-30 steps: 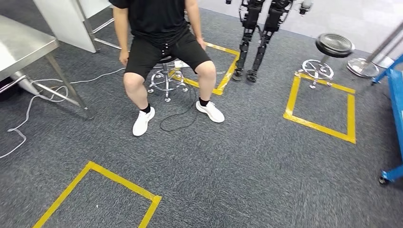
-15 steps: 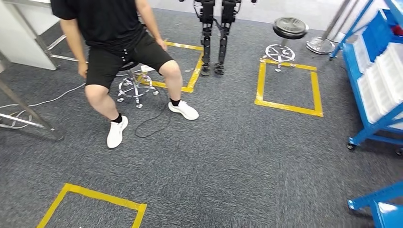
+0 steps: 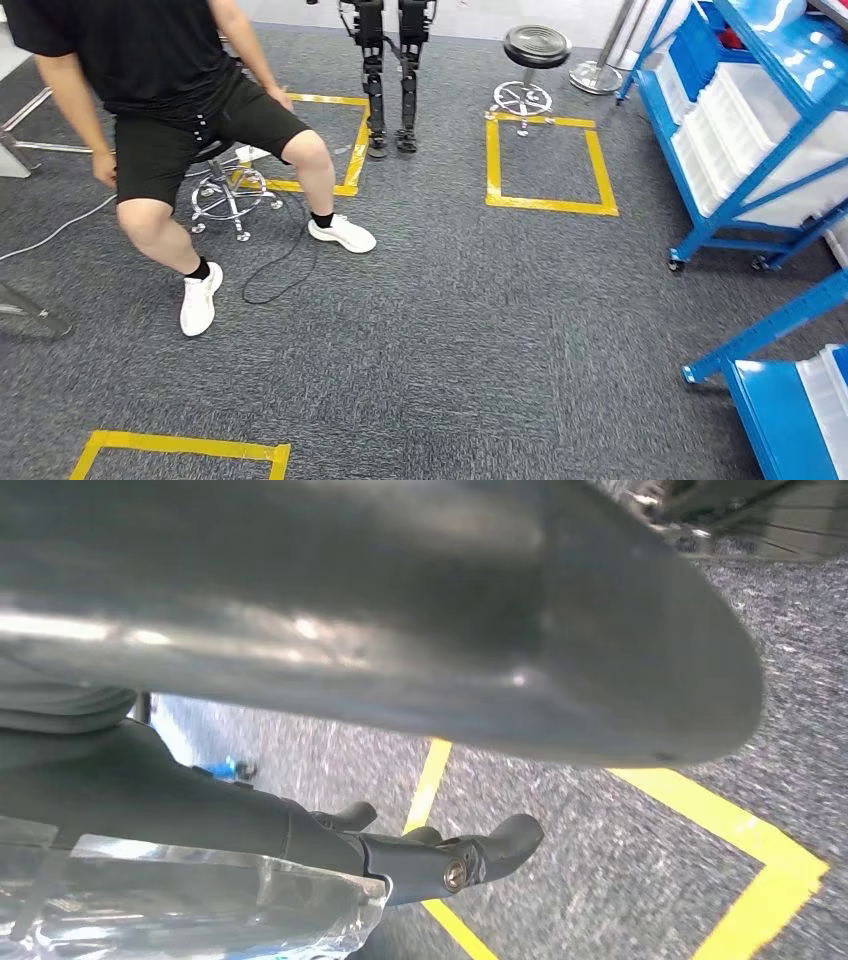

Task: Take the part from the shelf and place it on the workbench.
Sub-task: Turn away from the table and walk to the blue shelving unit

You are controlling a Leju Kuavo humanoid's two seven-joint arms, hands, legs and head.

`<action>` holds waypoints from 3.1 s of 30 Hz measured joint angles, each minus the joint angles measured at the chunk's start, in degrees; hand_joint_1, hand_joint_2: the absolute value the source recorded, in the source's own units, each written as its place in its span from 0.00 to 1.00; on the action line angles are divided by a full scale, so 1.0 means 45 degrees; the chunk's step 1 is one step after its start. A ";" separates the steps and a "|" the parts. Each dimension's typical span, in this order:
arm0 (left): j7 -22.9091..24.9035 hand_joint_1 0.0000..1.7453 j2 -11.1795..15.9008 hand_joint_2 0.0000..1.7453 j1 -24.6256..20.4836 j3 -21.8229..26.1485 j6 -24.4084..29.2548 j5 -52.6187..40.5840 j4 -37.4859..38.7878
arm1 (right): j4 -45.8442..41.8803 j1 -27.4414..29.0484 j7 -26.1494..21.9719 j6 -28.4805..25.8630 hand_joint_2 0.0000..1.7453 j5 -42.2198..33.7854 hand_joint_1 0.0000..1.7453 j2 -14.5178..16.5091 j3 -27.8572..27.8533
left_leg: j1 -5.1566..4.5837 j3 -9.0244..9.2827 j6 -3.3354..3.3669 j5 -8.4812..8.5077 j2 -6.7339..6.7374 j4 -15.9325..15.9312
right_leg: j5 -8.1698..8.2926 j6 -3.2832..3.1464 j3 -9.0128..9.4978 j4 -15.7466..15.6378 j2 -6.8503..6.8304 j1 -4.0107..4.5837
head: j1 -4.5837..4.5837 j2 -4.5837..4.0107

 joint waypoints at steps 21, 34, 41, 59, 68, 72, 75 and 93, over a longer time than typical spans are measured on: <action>-0.0036 0.00 -0.0204 0.00 0.0149 0.0107 0.0249 -0.0063 0.0018 | 0.0005 -0.0031 -0.0033 0.0312 0.00 0.0402 0.00 -0.0111 0.0057 | 0.0041 -0.0149 -0.0534 -0.0182 -0.1068 0.0569 | 0.1445 -0.0690 0.1837 -0.3159 0.1026 0.0226 | -0.0100 0.0000; -0.0056 0.00 -0.0334 0.00 0.0132 0.0112 0.0189 -0.0106 0.0005 | 0.0005 0.0019 0.0015 0.0340 0.00 0.0541 0.00 -0.0214 0.0063 | -0.0028 0.0265 -0.0087 0.0123 0.0558 -0.0418 | 0.0560 0.0126 0.0417 -0.0861 -0.0270 -0.0159 | -0.0007 0.0000; -0.0216 0.00 -0.0316 0.00 0.0091 0.0119 -0.0028 0.0010 -0.0010 | 0.0005 0.0000 0.0034 0.0345 0.00 0.0500 0.00 -0.0298 0.0053 | 0.0094 0.0654 -0.0783 -0.0234 0.1258 -0.0366 | 0.1398 -0.0167 0.1735 -0.3209 -0.0742 -0.0107 | -0.0100 0.0000; -0.1033 0.00 -0.0220 0.00 0.0164 0.0392 -0.2864 0.0541 -0.0002 | 0.0005 0.0056 -0.0372 0.0904 0.00 -0.0963 0.00 -0.0424 -0.0960 | -0.0162 0.0117 0.0080 0.0391 -0.0381 -0.0487 | 0.0751 -0.0423 0.1043 -0.1934 0.0397 0.0253 | -0.0127 0.0000; -0.1145 0.00 -0.0004 0.00 0.0217 0.0682 -0.4413 0.0837 0.0002 | 0.0004 0.0022 -0.0738 0.1625 0.00 -0.1796 0.00 -0.0523 -0.2041 | -0.0142 0.0282 -0.0359 0.0111 0.1059 -0.0388 | 0.1175 0.0232 0.1899 -0.3188 -0.1203 -0.0160 | -0.0124 0.0000; -0.1118 0.00 0.0058 0.00 0.0128 0.0710 -0.4613 0.0854 -0.0004 | 0.0005 0.0047 -0.0741 0.1660 0.00 -0.1790 0.00 -0.0544 -0.2245 | -0.0006 0.0468 -0.0697 -0.0185 0.1043 -0.0242 | 0.1280 -0.0242 0.1935 -0.3302 -0.0734 -0.0149 | -0.0159 0.0000; -0.1014 0.00 0.0083 0.00 0.0155 0.0788 -0.4736 0.1021 0.0001 | 0.0005 0.0027 -0.0730 0.1673 0.00 -0.1714 0.00 -0.0544 -0.2333 | 0.0074 -0.0329 -0.0773 -0.1367 -0.0075 0.1620 | 0.1331 -0.0510 0.1977 -0.3319 -0.0280 -0.0132 | -0.0179 0.0000; -0.0860 0.00 -0.0018 0.00 0.0176 0.1255 -0.4312 0.1161 0.0000 | 0.0005 -0.0016 -0.0656 0.1734 0.00 -0.1305 0.00 -0.0478 -0.2375 | -0.0125 0.0326 0.0063 0.0451 0.0044 -0.0783 | -0.0009 -0.0333 0.0203 -0.0202 0.0007 0.0122 | -0.0117 0.0000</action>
